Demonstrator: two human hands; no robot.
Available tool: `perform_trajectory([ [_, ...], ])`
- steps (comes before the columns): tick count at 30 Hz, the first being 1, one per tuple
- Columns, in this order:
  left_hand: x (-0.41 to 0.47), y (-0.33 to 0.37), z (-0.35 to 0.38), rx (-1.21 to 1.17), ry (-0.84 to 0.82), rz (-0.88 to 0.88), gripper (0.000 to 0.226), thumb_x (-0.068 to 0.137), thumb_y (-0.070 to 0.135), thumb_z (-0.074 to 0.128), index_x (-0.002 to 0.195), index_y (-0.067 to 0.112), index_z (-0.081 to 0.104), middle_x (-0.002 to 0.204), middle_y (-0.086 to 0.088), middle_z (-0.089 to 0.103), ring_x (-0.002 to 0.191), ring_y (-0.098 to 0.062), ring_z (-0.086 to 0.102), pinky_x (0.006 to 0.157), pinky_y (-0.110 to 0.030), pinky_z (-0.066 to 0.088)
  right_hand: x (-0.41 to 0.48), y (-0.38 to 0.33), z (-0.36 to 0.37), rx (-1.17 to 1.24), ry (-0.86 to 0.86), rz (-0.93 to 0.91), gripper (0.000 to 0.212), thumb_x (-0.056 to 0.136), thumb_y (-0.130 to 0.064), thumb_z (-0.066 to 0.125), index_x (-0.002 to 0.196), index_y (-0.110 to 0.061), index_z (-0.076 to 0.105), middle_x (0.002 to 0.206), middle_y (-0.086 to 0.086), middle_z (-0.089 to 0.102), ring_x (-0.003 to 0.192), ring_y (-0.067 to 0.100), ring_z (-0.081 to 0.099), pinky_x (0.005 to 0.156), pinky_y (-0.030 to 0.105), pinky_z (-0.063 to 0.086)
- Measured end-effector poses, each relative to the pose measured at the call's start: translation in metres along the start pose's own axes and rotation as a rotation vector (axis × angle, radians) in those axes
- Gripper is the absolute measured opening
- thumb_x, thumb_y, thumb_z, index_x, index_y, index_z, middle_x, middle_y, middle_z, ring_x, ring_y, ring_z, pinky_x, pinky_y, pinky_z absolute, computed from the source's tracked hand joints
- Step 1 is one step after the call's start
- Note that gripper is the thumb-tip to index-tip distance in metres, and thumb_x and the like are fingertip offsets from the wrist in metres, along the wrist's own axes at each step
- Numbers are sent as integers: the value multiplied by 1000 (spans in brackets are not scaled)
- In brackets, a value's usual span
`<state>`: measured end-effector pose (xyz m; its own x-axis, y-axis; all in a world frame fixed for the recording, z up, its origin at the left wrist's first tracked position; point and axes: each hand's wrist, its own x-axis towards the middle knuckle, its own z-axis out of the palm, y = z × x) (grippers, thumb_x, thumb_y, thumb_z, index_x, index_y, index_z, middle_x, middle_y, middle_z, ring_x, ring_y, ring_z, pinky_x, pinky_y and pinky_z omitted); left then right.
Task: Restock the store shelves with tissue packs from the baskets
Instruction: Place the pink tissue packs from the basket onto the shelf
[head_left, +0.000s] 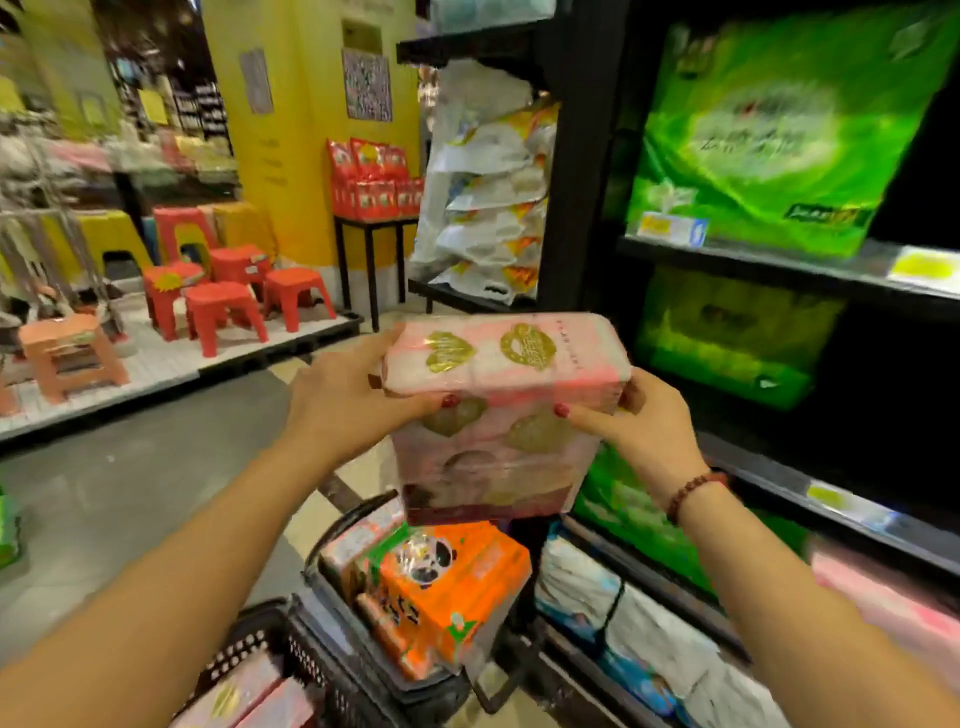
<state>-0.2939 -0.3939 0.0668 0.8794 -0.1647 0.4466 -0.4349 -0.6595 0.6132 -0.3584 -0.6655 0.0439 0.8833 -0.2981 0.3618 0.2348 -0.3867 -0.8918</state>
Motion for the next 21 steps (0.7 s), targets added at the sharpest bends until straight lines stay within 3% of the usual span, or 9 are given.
perform_trajectory([
  [2,15,45,9,-1,56,103,93,58,75,69,140,38,45,119,4,68,80,1,59,66,-17,46,6,-10,-47,-28,90,-75,38,59,-33,88,92,-33,69,91,-16,73,87,-1,68,78,29,57],
  [3,21,67,13,-12,79,138,90,61,72,67,140,38,45,118,3,69,79,1,58,62,-15,40,10,-16,-70,-44,131,-112,34,59,-33,88,88,-33,70,86,-17,73,84,-2,68,77,28,58],
  [7,42,151,35,-152,165,214,85,63,67,72,138,34,48,119,3,67,93,-11,60,73,-28,47,20,-41,-156,-59,275,-211,33,54,-42,87,82,-32,73,83,-12,75,83,3,70,78,33,58],
  [9,53,189,47,-265,231,266,75,62,62,77,128,33,57,107,8,67,91,-9,62,71,-26,48,22,-54,-194,-60,336,-235,38,54,-43,87,85,-25,75,84,-7,76,84,7,71,80,37,59],
  [11,63,225,58,-342,265,315,77,58,64,75,125,29,60,110,10,66,95,-7,59,71,-23,45,21,-70,-227,-60,378,-265,41,52,-46,85,84,-23,75,83,-6,76,83,7,72,78,36,60],
  [14,76,270,76,-433,240,399,98,47,75,76,132,32,53,114,16,57,98,-6,57,76,-27,49,15,-88,-273,-65,441,-298,39,50,-47,86,82,-26,75,81,-8,76,81,8,72,72,32,60],
  [18,90,320,100,-532,214,513,97,44,81,66,130,39,52,108,21,59,97,-3,60,87,-36,52,11,-106,-328,-100,546,-333,38,52,-42,88,83,-23,77,80,-5,76,80,11,73,74,34,59],
  [21,102,354,119,-629,181,593,90,47,78,73,127,40,54,108,18,64,103,-8,63,92,-43,53,10,-121,-364,-161,620,-361,37,52,-44,89,80,-22,78,79,-5,76,80,10,73,74,33,59],
])
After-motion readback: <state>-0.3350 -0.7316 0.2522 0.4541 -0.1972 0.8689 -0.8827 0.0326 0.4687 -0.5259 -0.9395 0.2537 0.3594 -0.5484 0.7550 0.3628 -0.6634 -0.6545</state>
